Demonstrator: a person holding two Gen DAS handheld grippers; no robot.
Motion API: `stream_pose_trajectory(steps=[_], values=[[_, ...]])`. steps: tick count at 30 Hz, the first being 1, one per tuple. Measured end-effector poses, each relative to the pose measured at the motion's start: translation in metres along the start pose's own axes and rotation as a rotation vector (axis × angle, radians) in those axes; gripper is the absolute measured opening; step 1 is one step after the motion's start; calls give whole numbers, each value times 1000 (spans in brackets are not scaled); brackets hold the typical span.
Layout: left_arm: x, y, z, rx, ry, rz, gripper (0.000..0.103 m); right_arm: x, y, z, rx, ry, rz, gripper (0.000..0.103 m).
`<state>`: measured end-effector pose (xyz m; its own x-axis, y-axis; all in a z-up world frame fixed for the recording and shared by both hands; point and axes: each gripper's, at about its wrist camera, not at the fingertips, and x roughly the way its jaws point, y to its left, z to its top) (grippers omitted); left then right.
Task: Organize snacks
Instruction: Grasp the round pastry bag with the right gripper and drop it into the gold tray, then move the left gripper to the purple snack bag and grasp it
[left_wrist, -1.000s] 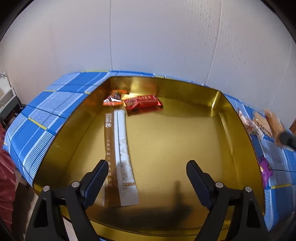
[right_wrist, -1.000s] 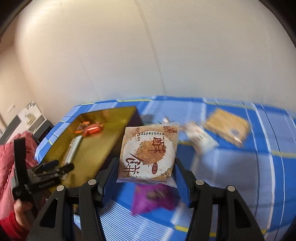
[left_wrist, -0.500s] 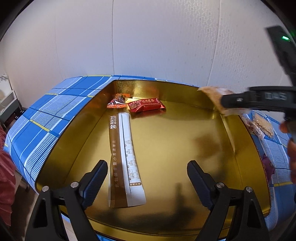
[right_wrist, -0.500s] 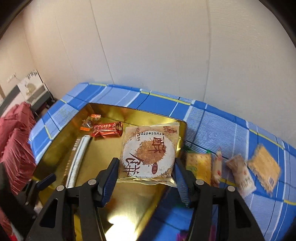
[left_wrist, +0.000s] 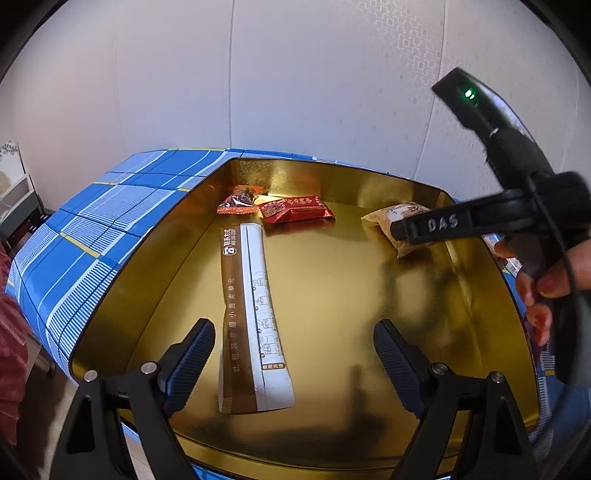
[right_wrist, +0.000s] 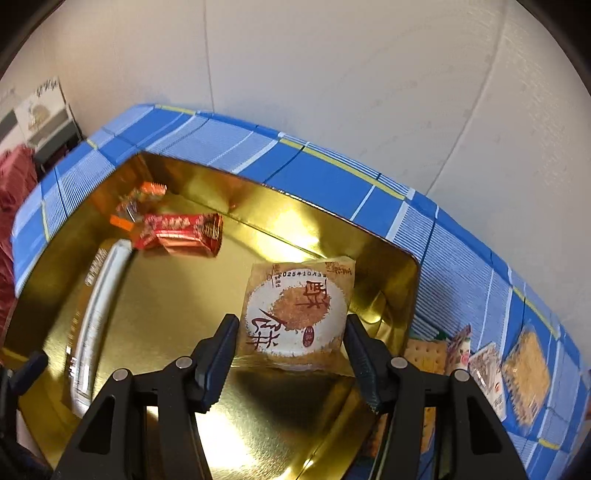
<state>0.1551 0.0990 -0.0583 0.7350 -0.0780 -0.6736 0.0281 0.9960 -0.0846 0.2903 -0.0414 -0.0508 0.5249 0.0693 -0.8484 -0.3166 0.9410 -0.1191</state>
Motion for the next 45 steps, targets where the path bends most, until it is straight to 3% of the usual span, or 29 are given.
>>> stream_pose_trajectory(steps=[7, 19, 35, 45], values=[[0, -4, -2, 11, -3, -1, 91, -1, 3, 0, -24, -10, -26, 59], [1, -8, -2, 12, -4, 10, 91, -55, -36, -11, 110, -206, 24, 60], [-2, -17, -6, 35, -9, 16, 92, -76, -125, -96, 312, -156, 4, 60], [-12, -31, -12, 79, -51, -1, 97, -90, -153, -149, 395, -148, 27, 60]])
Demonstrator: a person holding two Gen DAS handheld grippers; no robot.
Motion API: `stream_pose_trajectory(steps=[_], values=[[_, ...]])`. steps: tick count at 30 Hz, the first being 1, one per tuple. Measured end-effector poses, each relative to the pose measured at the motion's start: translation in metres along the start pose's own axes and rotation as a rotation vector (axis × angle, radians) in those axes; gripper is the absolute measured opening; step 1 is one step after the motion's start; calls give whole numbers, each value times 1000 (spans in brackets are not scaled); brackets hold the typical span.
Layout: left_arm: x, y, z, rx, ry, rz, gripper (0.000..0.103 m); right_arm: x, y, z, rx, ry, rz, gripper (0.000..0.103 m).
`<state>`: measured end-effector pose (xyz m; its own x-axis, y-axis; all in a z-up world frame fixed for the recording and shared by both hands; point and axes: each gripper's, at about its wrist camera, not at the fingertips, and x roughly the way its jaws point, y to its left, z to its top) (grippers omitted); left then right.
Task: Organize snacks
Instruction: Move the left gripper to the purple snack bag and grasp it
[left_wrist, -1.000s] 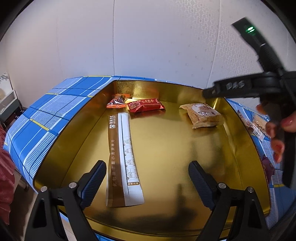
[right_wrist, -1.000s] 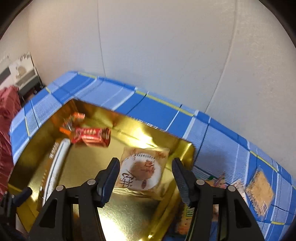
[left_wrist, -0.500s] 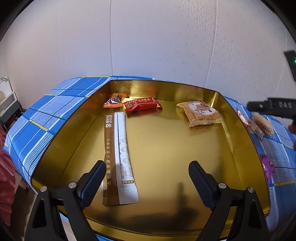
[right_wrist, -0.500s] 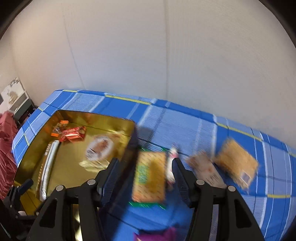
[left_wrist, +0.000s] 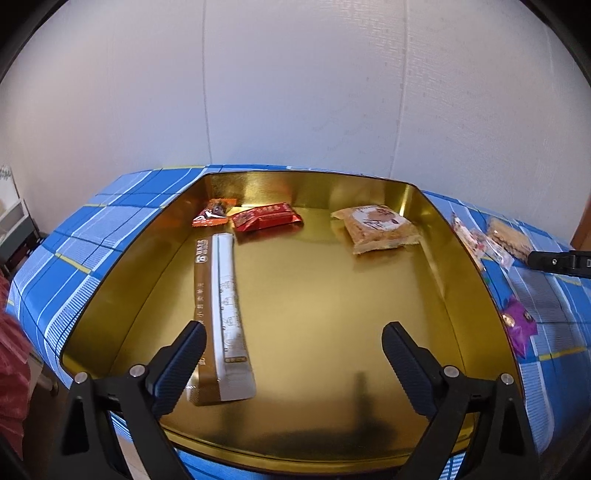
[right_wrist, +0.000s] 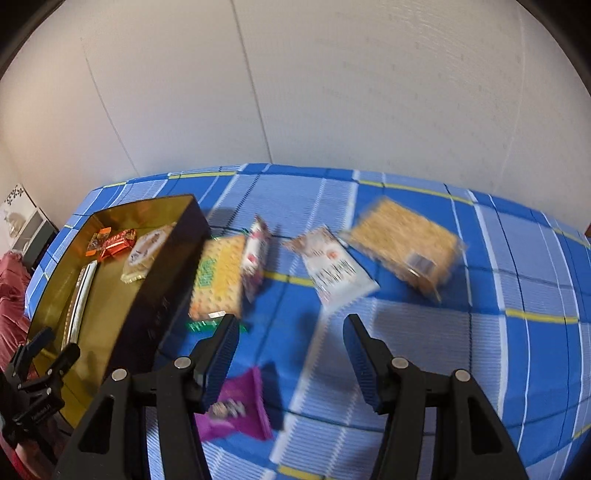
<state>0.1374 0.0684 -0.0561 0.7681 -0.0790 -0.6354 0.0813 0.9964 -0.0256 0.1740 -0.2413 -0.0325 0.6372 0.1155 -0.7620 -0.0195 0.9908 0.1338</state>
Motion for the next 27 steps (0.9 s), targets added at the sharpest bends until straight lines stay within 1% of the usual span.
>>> stream_pose_trajectory(steps=[2, 4, 7, 9, 12, 15, 20, 21, 23, 25, 27], values=[[-1, -6, -2, 23, 4, -5, 97, -5, -8, -10, 19, -2, 21, 60], [-4, -10, -4, 32, 7, -15, 97, -7, -13, -18, 26, 2, 22, 60], [-10, -17, -2, 31, 20, -51, 97, -9, -20, -28, 15, -9, -2, 60], [-19, -24, 0, 39, 11, -70, 97, -9, -29, -35, 8, -17, -23, 60], [-34, -41, 4, 81, -18, -82, 97, -10, -45, -44, 29, -32, -40, 60], [-45, -67, 9, 153, -27, -96, 97, -15, -65, -52, 75, -67, -33, 60], [-50, -115, 16, 258, -11, -162, 97, -22, -90, -68, 156, -132, -12, 60], [-48, -129, 18, 290, -5, -167, 97, -22, -96, -69, 198, -127, 4, 60], [-45, -142, 21, 321, 1, -174, 97, -28, -102, -72, 230, -149, 27, 60], [-37, -159, 24, 355, 26, -196, 97, -29, -105, -71, 241, -162, 20, 60], [-29, -173, 26, 377, 50, -204, 97, -31, -108, -73, 257, -168, 35, 60]])
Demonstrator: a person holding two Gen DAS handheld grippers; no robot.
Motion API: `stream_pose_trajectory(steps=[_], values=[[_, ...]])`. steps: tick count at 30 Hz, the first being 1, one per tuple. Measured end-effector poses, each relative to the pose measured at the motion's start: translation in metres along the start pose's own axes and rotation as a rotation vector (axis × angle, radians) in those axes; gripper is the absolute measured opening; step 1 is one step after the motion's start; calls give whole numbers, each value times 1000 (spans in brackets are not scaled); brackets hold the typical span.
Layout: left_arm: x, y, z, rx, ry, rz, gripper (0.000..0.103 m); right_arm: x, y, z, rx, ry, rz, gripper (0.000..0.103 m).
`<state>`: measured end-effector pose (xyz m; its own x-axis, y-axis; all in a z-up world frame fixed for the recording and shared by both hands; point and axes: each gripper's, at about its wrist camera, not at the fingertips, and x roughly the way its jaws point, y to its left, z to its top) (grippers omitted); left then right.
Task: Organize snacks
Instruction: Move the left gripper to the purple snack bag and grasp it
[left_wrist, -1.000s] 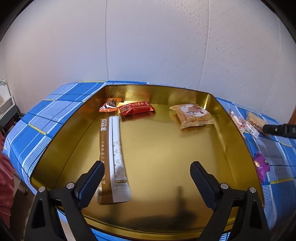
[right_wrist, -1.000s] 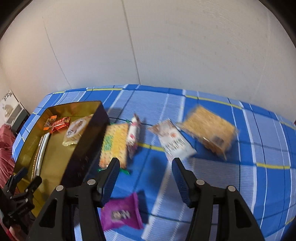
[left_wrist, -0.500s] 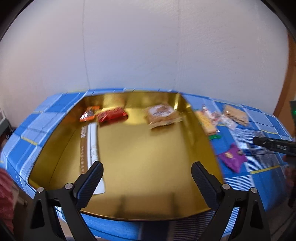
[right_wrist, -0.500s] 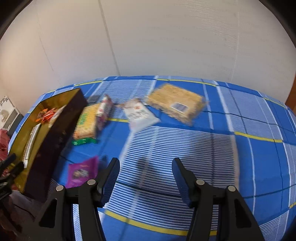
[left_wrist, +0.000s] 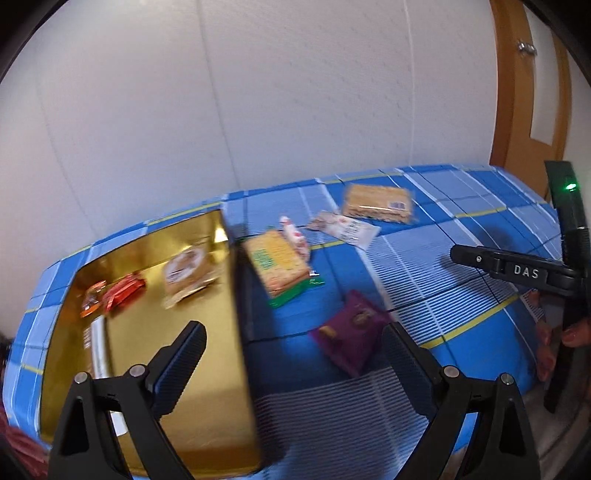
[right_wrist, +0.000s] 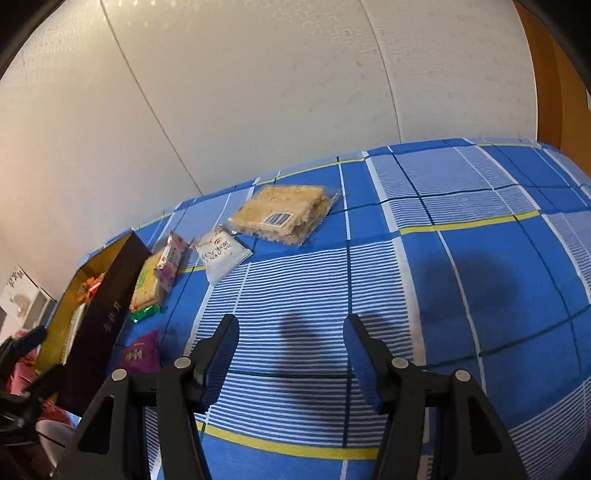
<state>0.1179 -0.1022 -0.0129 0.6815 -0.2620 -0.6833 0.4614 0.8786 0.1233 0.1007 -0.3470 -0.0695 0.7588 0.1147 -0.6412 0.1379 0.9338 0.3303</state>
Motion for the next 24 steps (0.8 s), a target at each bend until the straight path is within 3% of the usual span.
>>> stream_pose_trajectory(steps=[11, 18, 24], values=[[61, -24, 15, 33, 144, -43, 96, -2, -5, -2, 33, -7, 23, 60], [68, -40, 8, 53, 197, -103, 75, 0, -7, -2, 51, 3, 26, 60], [58, -49, -3, 51, 193, -142, 69, 1, -7, -2, 55, 4, 30, 60]])
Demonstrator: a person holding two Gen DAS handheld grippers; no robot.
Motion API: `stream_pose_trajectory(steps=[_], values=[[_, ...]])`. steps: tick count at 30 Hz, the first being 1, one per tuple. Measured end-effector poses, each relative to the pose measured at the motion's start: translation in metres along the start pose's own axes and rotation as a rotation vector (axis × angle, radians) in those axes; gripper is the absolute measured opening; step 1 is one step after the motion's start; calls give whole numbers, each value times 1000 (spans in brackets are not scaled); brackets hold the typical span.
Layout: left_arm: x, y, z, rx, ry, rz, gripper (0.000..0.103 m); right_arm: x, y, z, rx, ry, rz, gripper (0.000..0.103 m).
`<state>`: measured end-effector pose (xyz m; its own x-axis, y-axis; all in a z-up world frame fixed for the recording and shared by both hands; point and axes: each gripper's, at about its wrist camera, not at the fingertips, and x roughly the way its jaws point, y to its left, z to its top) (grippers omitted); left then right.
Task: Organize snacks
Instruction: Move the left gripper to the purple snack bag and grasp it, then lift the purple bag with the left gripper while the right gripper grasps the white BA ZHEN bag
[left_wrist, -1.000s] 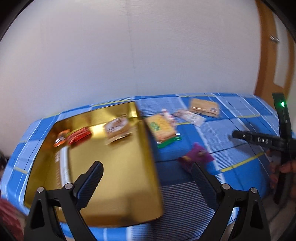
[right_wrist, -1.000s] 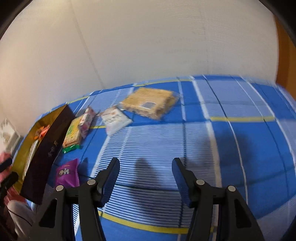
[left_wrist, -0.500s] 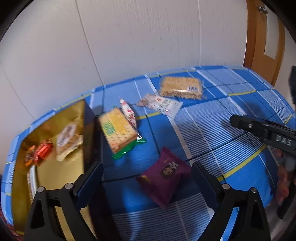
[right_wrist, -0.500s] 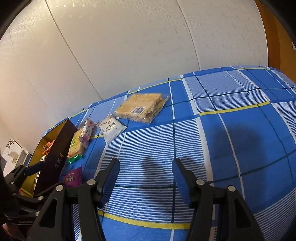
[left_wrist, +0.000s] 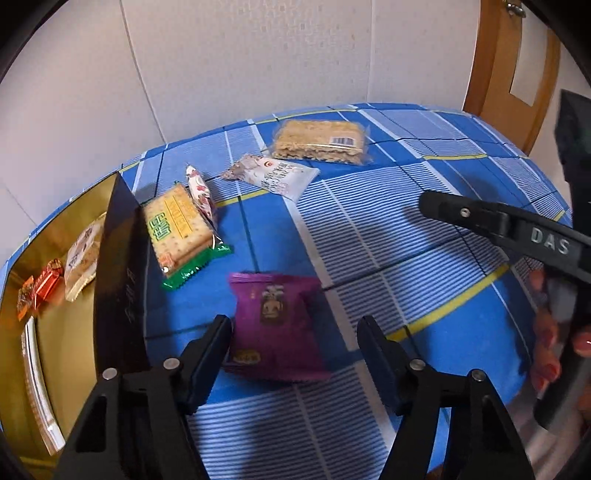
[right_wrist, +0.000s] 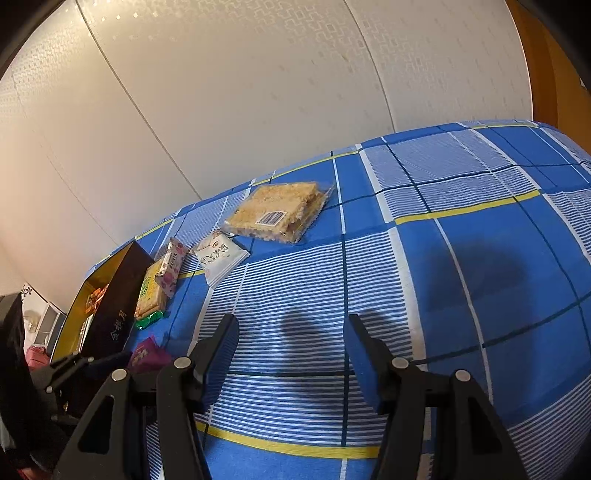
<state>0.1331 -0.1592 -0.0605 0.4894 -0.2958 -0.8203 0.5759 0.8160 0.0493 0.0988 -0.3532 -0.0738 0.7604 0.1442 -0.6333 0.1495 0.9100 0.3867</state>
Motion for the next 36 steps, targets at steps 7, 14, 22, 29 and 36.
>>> stream_pose_trajectory(steps=[7, 14, 22, 29, 36], values=[[7, 13, 1, -115, 0, 9, 67, 0, 1, -1, -7, -1, -1, 60], [14, 5, 3, -103, -25, 46, 48, 1, 2, -1, -14, 0, 0, 60], [13, 8, -7, -162, -120, 44, 50, -2, 7, 0, -32, -7, 59, 60], [12, 3, -17, -155, -202, 61, 50, 8, 22, -1, -100, 21, 92, 60], [12, 3, -19, -166, -221, 60, 50, 43, 42, 22, -172, 83, 78, 60]])
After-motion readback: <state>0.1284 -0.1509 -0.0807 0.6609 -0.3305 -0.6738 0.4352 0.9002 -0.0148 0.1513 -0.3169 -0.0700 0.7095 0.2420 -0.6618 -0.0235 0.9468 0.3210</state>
